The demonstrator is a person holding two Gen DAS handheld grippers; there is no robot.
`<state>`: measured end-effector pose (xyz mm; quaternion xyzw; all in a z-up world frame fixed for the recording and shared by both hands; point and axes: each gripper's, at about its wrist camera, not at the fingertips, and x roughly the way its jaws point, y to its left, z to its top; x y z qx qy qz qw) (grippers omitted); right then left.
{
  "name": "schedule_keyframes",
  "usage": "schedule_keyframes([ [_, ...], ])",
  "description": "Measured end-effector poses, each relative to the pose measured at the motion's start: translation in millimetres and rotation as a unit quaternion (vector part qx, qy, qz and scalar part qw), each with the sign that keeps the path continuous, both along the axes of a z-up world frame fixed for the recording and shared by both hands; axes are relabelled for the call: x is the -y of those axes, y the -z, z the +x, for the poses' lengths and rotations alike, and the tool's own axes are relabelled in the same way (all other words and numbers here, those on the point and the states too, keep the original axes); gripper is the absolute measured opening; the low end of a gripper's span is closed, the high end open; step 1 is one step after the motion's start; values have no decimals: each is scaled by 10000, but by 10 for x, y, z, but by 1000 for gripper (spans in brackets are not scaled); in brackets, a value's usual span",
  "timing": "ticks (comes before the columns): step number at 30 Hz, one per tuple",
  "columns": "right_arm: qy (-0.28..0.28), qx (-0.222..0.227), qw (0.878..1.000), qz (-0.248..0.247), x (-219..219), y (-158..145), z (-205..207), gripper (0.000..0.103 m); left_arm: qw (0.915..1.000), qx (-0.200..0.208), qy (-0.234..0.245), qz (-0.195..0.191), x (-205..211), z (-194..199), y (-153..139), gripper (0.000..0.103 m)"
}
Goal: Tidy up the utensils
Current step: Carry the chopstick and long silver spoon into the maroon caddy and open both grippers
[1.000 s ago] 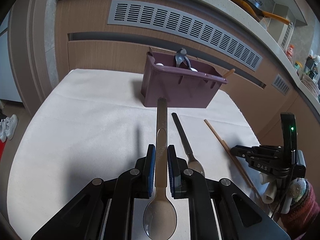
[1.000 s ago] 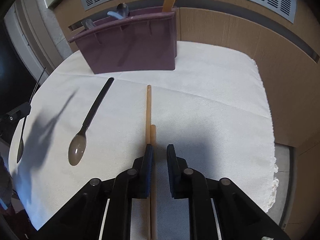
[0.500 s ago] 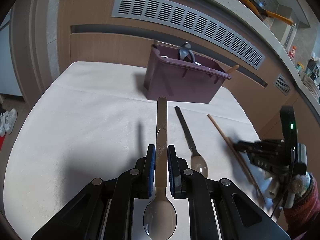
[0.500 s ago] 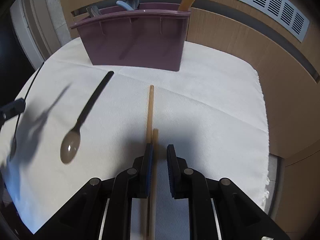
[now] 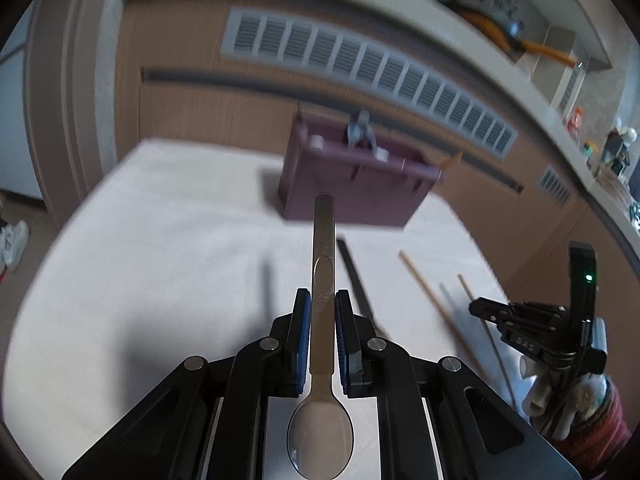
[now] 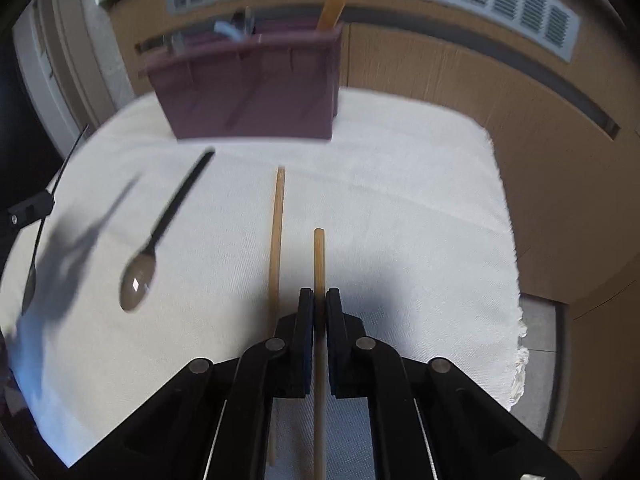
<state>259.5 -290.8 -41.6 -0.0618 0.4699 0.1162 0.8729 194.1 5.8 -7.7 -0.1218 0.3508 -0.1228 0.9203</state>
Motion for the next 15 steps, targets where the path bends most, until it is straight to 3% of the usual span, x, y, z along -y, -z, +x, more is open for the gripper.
schedule_keyframes([
  [4,159,611,9961,612,87,-415,-93,6,9991,427,-75,-22,8,-55,-242,12],
  [11,229,1490,9817,1161,66,-1025,-182,6,9951,982,-114,-95,108,41,-605,12],
  [14,219,1952,9717,1315,16,-1359,-136,6,9867,1576,-242,-323,142,211,-966,12],
  [15,216,2254,9647,1342,-18,-1568,-80,6,9802,1910,-334,-392,151,297,-1137,12],
])
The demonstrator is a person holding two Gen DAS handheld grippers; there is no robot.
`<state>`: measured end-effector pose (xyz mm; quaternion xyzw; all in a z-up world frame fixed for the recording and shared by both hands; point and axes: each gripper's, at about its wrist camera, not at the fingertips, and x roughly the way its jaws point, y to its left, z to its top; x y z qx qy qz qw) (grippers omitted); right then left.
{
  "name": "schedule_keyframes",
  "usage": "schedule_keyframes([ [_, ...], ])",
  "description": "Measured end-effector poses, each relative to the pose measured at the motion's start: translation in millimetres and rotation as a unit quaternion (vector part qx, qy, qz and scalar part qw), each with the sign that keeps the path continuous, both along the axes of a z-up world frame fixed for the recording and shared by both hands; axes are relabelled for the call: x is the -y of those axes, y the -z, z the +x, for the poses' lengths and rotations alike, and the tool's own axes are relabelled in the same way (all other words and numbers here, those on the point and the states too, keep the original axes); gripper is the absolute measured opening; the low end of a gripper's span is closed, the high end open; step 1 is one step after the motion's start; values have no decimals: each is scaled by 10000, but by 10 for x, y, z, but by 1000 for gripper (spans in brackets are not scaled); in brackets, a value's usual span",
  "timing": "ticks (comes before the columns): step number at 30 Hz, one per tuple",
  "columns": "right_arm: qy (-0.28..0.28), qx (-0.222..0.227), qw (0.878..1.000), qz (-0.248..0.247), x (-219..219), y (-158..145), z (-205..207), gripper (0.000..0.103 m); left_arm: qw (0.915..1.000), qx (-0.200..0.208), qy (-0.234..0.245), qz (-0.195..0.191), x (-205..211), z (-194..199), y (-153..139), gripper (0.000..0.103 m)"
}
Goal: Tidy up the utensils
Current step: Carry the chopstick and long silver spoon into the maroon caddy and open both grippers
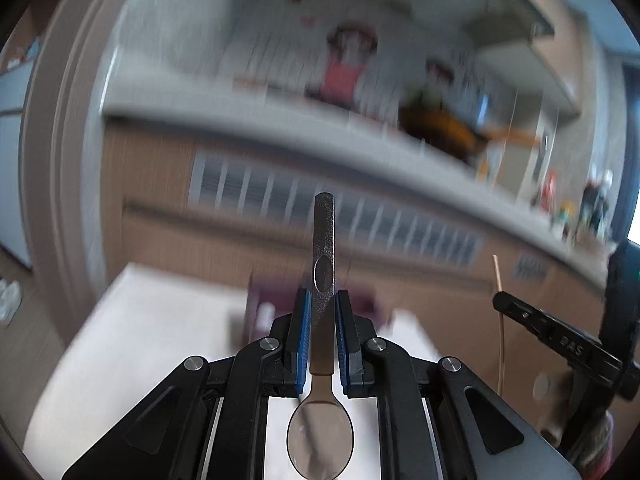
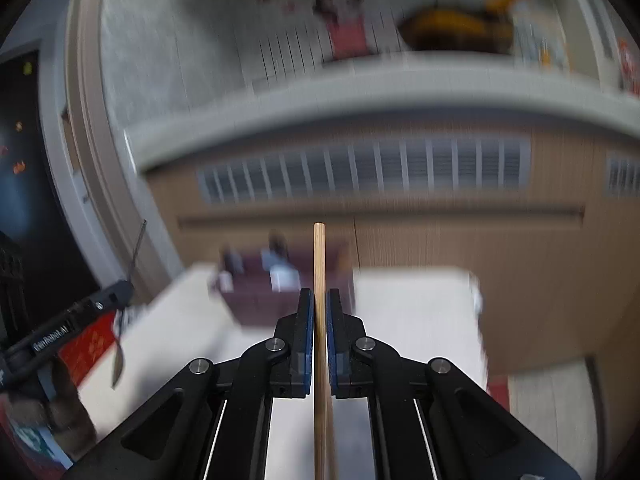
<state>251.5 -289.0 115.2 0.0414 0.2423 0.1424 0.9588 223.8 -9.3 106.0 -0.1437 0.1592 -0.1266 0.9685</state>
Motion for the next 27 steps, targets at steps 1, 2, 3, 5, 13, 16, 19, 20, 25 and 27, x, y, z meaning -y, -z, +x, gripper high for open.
schedule_keyframes([
  [1,31,301,9995,51,-24,-190,48,6,9996,255,-62,-34,14,58,-113,12],
  [2,40,541,9985,118,-26,-324,90,6,9985,519,-136,-71,19,117,-211,12],
  [3,95,900,9956,240,-41,-520,167,6,9965,796,-231,-119,30,180,-291,12],
  [5,142,1338,9897,491,-61,-718,321,6,9922,1183,-322,-233,61,341,-362,12],
  [13,80,1279,9895,671,-293,-449,1128,6,9934,939,-419,-505,95,1126,35,12],
  [16,124,1147,9916,579,-337,-266,1316,6,9948,789,-445,-463,124,1317,192,12],
  [19,217,1129,9923,471,-387,-120,1457,6,9956,664,-468,-468,165,1470,341,12],
  [20,258,1148,9922,415,-407,-81,1490,6,9955,663,-482,-473,167,1492,382,12],
  [25,411,1267,9910,129,-507,49,1585,6,9951,766,-485,-395,224,1581,510,12],
  [27,431,1266,9910,58,-525,102,1592,6,9958,700,-472,-363,239,1590,583,13],
])
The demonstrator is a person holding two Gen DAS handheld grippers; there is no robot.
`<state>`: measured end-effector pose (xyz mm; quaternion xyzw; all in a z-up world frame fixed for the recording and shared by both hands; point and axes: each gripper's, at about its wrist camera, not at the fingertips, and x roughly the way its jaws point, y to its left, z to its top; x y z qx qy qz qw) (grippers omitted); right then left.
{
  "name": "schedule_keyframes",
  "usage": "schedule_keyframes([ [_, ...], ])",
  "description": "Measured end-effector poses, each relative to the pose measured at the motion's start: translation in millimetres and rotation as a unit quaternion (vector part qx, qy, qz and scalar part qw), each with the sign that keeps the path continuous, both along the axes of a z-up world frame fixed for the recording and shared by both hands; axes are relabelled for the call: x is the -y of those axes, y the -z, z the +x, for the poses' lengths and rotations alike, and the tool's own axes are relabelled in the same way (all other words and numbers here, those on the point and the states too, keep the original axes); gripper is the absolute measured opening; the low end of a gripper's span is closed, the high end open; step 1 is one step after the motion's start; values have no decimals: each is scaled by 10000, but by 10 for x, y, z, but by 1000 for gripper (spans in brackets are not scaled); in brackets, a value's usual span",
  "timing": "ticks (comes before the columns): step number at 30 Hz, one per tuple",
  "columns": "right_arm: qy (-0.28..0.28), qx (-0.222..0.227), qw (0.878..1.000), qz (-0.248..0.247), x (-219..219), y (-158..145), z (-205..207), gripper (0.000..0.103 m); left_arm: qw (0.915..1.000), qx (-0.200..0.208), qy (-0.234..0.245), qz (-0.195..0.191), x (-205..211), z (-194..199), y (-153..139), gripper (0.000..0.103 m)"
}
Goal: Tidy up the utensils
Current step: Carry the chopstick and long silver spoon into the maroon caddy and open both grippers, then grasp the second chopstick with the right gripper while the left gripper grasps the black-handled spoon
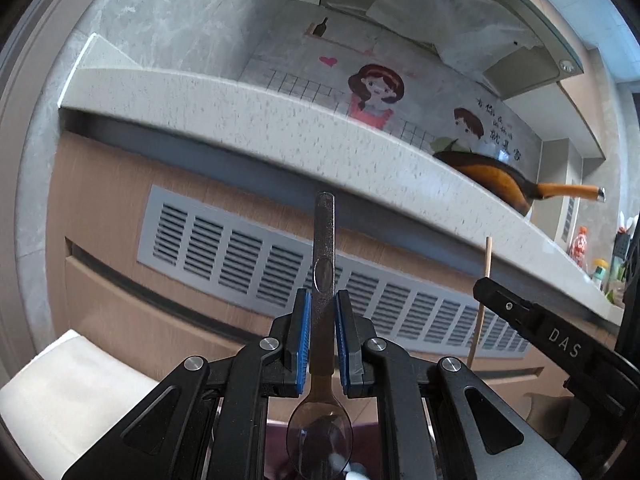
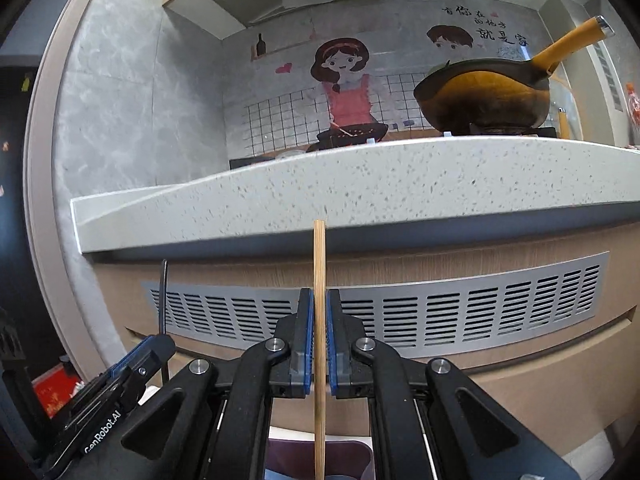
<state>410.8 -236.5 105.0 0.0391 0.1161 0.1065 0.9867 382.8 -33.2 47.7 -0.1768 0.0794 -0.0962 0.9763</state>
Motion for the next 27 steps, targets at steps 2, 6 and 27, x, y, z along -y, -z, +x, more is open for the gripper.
schedule_keyframes([
  [2,-45,-190,9997,-153,-31,91,13,7,9999,-150,68,33,-7,-37,118,15],
  [6,-89,-707,9955,-621,-39,266,-118,7,9980,-499,347,187,-99,-223,194,36],
  [27,-606,-3448,9176,-1884,218,1426,-1375,46,9514,-2907,662,768,-414,-1566,779,54],
])
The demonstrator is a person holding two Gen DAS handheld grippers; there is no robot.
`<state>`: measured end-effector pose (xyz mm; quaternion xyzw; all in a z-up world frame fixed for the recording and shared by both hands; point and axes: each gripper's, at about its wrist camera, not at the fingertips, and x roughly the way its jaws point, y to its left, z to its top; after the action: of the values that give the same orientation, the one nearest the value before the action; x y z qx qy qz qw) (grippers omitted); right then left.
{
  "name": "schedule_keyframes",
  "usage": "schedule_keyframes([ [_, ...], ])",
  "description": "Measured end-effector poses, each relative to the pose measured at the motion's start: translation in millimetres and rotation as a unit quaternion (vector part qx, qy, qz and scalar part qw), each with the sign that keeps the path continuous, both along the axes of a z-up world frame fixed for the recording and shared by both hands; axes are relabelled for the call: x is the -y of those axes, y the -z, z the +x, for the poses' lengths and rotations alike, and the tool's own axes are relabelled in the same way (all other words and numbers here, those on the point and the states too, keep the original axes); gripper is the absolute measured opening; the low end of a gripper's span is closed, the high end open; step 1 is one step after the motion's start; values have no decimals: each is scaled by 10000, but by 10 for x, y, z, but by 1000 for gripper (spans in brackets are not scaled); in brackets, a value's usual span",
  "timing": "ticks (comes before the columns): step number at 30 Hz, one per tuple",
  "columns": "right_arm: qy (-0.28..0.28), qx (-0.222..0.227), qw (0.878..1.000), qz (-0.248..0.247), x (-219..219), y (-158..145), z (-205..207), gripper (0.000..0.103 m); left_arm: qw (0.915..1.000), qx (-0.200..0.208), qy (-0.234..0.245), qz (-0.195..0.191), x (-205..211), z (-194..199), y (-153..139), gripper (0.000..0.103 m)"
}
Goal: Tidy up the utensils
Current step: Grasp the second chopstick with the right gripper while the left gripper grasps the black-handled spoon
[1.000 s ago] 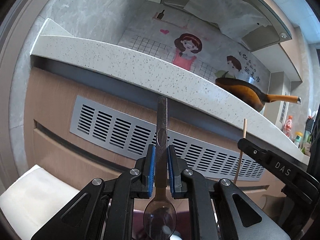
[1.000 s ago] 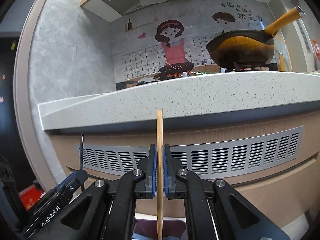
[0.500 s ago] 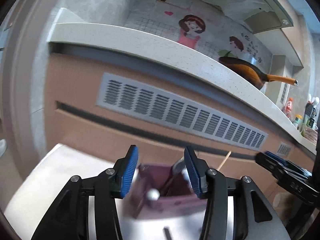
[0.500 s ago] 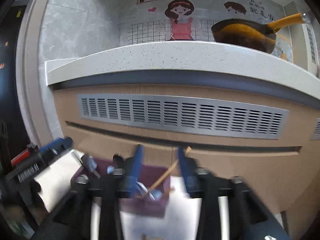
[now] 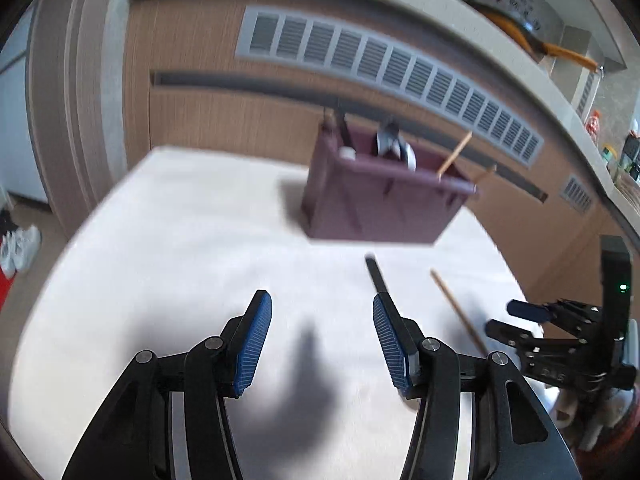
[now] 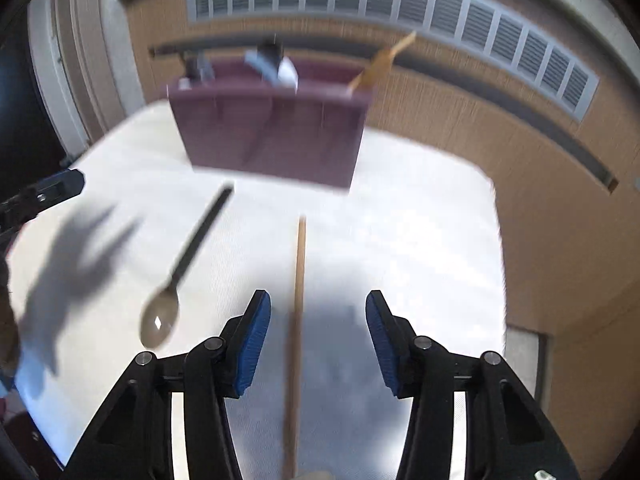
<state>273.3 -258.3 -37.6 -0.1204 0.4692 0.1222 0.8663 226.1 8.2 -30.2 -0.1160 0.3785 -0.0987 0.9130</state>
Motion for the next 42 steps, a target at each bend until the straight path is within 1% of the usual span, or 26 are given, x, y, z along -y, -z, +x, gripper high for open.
schedule_keyframes([
  [2,-47,-143,9999,-58,-34,89,10,46,9999,-144,16,49,40,5,57,54],
  [3,-86,-187,9998,3,-43,135,16,45,9998,-201,14,84,62,17,83,54],
  [5,-73,-225,9997,68,-38,204,54,32,9995,-305,59,116,111,46,118,54],
  [6,-57,-322,9994,86,-30,247,90,21,9992,-356,87,147,139,57,134,54],
  [7,-46,-442,9989,125,-31,285,135,18,9989,-408,118,199,182,72,147,54],
  [8,-40,-445,9989,170,-33,295,153,18,9987,-438,157,230,221,95,147,54],
  [9,-29,-383,9990,219,-18,280,151,15,9984,-467,205,260,262,110,157,54],
  [10,-49,-381,9991,200,-14,284,142,8,9979,-502,248,312,317,133,162,54],
  [11,-69,-352,9992,165,-21,280,138,5,9976,-525,281,356,358,142,169,54],
  [12,-76,-327,9993,163,-4,270,117,5,9972,-546,327,392,403,155,171,54],
  [15,23,-297,9988,381,112,199,91,5,9963,-579,415,483,526,215,161,53],
  [19,377,40,9974,605,384,23,-10,5,9948,-668,510,584,652,280,148,52],
  [21,567,189,9955,731,502,-42,-48,5,9938,-806,618,456,688,329,165,50],
  [24,859,425,9895,1079,677,-107,-131,5,9890,-1228,802,193,750,462,239,47],
  [26,905,521,9867,1249,722,-126,-148,5,9852,-1482,847,175,798,570,286,46],
  [27,907,587,9857,1292,731,-141,-168,5,9844,-1516,864,231,822,603,293,45],
  [28,900,668,9851,1301,727,-154,-189,5,9839,-1521,861,371,858,640,295,45],
  [31,843,731,9848,1330,694,-142,-203,5,9821,-1529,850,699,949,728,304,42],
  [33,820,711,9853,1323,699,-125,-216,5,9798,-1608,870,807,1017,805,329,41],
  [35,822,671,9856,1314,684,-80,-192,5,9774,-1723,951,774,1073,860,362,39],
  [37,843,650,9852,1345,698,-69,-183,5,9762,-1668,1017,941,1156,881,365,34],
  [38,851,678,9847,1359,705,-75,-188,5,9749,-1616,1053,1115,1203,875,367,25],
  [39,856,705,9845,1360,708,-75,-190,5,9734,-1552,1085,1292,1241,856,375,20],
  [41,866,752,9841,1360,713,-91,-200,5,9691,-1436,1262,1557,1297,798,378,16],
  [42,872,745,9840,1365,716,-90,-196,5,9661,-1407,1378,1667,1304,738,373,15],
])
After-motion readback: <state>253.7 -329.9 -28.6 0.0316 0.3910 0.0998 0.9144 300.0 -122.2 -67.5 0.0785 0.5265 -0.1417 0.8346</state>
